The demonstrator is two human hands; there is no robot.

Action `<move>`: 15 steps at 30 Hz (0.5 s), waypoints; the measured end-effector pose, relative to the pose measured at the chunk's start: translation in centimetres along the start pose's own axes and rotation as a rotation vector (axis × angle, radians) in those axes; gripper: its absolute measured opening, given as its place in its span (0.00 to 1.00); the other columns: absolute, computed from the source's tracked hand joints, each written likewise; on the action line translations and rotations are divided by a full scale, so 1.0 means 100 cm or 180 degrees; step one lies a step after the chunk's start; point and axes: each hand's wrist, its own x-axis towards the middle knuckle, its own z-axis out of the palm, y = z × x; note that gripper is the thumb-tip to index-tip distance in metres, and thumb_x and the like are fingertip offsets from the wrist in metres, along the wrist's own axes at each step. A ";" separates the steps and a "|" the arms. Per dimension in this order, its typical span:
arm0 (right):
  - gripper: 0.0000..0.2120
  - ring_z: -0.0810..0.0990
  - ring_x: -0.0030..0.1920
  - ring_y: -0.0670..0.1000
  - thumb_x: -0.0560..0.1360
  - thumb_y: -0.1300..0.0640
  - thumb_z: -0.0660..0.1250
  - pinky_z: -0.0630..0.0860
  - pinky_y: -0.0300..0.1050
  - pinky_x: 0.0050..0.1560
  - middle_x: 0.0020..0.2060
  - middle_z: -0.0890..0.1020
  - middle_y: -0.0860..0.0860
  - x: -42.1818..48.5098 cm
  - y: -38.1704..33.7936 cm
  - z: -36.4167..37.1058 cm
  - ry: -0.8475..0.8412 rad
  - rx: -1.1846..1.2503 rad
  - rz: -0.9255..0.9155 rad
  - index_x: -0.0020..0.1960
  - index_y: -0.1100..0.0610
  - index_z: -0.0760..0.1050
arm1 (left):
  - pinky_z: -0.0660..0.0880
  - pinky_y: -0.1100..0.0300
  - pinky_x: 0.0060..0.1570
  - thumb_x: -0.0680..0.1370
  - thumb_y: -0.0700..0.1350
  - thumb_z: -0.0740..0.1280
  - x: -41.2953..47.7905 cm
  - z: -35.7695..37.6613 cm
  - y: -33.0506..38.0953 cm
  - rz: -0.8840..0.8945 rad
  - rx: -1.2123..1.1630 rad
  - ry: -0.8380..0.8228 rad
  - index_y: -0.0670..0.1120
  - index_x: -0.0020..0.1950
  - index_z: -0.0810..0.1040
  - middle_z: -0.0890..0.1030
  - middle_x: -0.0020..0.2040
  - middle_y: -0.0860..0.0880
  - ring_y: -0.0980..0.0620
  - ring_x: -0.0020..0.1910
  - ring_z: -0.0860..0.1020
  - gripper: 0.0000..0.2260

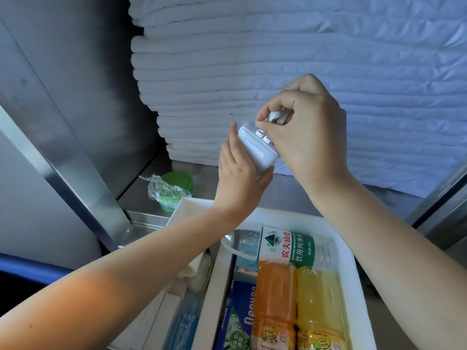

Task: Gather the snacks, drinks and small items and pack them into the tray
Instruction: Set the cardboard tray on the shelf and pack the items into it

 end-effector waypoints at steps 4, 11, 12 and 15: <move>0.07 0.78 0.38 0.43 0.66 0.59 0.76 0.76 0.42 0.45 0.44 0.73 0.44 0.001 0.011 -0.015 -0.0123 0.0283 0.0133 0.42 0.52 0.81 | 0.69 0.47 0.58 0.69 0.44 0.75 0.007 -0.024 -0.010 0.0471 0.0183 -0.0300 0.41 0.76 0.51 0.67 0.63 0.41 0.40 0.60 0.69 0.44; 0.05 0.82 0.36 0.41 0.71 0.56 0.73 0.72 0.34 0.37 0.46 0.81 0.47 -0.013 0.035 -0.039 -0.1207 0.0413 0.0513 0.45 0.48 0.79 | 0.63 0.60 0.53 0.63 0.47 0.74 -0.004 -0.073 -0.017 0.0784 0.0757 -0.0771 0.51 0.76 0.57 0.70 0.58 0.49 0.50 0.55 0.66 0.44; 0.05 0.82 0.36 0.41 0.71 0.55 0.72 0.73 0.36 0.39 0.44 0.81 0.48 -0.018 0.036 -0.041 -0.1341 0.0413 0.0510 0.45 0.48 0.79 | 0.61 0.62 0.53 0.63 0.48 0.74 -0.008 -0.078 -0.017 0.0839 0.0854 -0.0841 0.52 0.76 0.57 0.69 0.56 0.50 0.51 0.54 0.65 0.45; 0.04 0.81 0.37 0.41 0.72 0.51 0.70 0.74 0.40 0.41 0.43 0.80 0.44 -0.032 0.038 -0.041 -0.1689 0.0309 0.0331 0.46 0.46 0.78 | 0.62 0.63 0.52 0.63 0.52 0.74 -0.021 -0.089 -0.020 0.0848 0.1072 -0.1121 0.53 0.77 0.55 0.68 0.55 0.52 0.52 0.55 0.66 0.46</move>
